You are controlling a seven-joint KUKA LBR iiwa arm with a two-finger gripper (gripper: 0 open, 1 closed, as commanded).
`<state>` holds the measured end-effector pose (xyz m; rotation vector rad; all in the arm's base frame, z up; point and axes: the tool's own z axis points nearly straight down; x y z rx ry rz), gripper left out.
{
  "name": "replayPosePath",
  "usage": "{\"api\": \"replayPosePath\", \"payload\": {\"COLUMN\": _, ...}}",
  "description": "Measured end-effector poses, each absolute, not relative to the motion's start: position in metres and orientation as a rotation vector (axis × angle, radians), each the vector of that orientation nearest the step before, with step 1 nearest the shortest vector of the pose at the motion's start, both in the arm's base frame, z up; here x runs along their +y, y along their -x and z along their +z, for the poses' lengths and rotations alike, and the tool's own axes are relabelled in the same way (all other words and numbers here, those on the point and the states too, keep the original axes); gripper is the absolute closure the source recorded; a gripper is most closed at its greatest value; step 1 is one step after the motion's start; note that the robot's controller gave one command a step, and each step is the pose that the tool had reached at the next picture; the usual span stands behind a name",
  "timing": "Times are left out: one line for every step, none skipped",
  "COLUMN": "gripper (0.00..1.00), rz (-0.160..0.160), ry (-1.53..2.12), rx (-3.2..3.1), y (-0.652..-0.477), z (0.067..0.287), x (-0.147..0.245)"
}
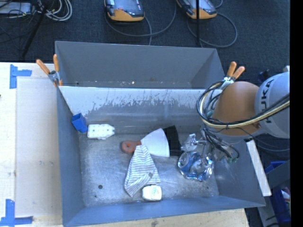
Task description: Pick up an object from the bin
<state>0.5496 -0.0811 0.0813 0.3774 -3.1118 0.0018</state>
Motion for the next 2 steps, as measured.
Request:
{"api": "replayPosePath", "payload": {"gripper": 1.0, "rz": -0.005, "ry": -0.389, "rx": -3.111, "y": -0.549, "z": 0.118, "x": -0.083}}
{"api": "replayPosePath", "payload": {"gripper": 1.0, "rz": 0.001, "ry": -0.443, "rx": -3.115, "y": -0.554, "z": 0.151, "x": -0.085}}
